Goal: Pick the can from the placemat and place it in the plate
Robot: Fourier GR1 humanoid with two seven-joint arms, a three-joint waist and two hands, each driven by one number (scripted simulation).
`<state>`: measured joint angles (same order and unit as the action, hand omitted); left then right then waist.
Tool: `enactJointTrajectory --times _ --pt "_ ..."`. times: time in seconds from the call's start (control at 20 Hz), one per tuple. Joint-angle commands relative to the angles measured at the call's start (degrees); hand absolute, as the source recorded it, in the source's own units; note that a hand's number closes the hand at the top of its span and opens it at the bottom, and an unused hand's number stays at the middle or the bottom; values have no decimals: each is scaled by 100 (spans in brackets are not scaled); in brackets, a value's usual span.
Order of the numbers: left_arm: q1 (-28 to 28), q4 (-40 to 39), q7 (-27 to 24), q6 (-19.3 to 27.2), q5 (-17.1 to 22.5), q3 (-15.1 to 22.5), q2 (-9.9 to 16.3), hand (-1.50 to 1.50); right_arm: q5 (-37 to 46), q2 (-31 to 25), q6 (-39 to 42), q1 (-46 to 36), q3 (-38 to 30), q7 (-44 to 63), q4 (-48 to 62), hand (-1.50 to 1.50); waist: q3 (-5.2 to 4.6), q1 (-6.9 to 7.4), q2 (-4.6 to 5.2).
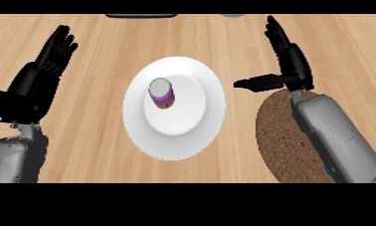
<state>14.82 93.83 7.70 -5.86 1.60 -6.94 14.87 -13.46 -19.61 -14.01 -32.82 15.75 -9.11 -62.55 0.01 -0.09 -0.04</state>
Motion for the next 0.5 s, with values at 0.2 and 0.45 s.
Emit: enactJointTrajectory --times 0.2,0.45 --pt "121 -321 -182 -213 123 -217 87 0 -55 -734 1144 1020 -642 -676 -246 -150 -1 -18 6" --pt "226 -169 -41 25 -136 -73 -87 0 460 -646 1088 550 -1063 -988 440 -150 0 29 9"
